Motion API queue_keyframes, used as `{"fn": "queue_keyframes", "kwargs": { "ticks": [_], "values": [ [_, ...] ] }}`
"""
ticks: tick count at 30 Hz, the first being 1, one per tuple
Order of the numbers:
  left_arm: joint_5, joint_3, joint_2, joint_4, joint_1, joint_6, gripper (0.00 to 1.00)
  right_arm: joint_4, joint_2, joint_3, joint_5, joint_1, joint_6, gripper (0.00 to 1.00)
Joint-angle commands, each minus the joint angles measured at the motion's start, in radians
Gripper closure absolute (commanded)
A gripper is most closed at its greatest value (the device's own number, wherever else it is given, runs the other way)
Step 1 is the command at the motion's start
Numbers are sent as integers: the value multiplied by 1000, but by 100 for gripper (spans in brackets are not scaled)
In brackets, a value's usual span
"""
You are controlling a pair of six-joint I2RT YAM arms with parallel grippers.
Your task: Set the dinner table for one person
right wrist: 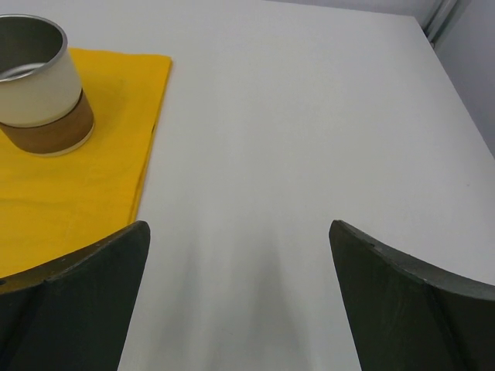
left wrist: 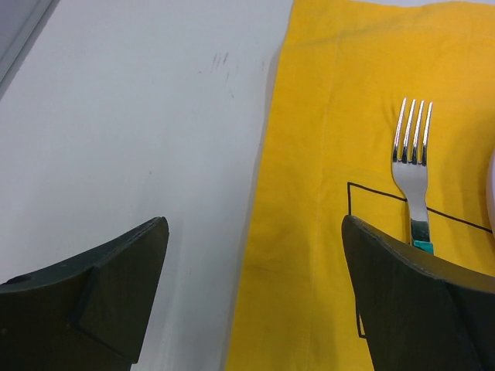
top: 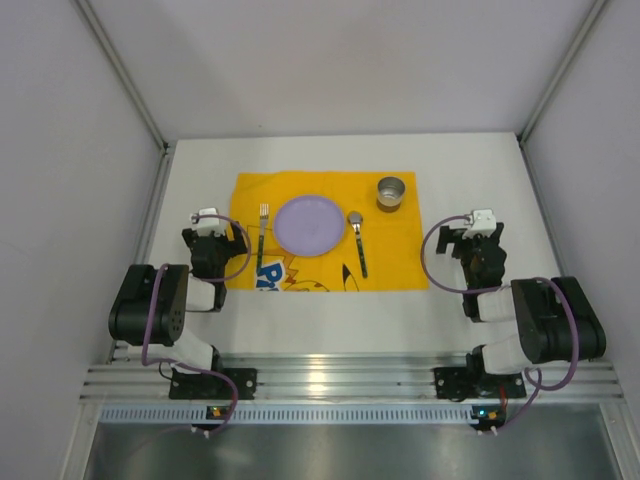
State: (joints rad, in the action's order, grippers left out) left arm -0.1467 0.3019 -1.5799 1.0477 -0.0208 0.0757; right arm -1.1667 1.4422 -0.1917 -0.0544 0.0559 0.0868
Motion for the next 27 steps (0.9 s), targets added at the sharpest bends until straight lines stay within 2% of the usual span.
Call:
{"fn": "queue_keyframes", "kwargs": {
  "ticks": [1, 5, 27],
  "values": [
    [-1, -4, 4, 86, -1, -4, 1, -56, 7, -34, 2, 1, -11, 0],
    [-1, -4, 6, 86, -1, -4, 1, -7, 7, -55, -67, -1, -44, 0],
    [-1, -4, 6, 86, -1, -5, 1, 16, 9, -69, -35, -25, -61, 0]
  ]
}}
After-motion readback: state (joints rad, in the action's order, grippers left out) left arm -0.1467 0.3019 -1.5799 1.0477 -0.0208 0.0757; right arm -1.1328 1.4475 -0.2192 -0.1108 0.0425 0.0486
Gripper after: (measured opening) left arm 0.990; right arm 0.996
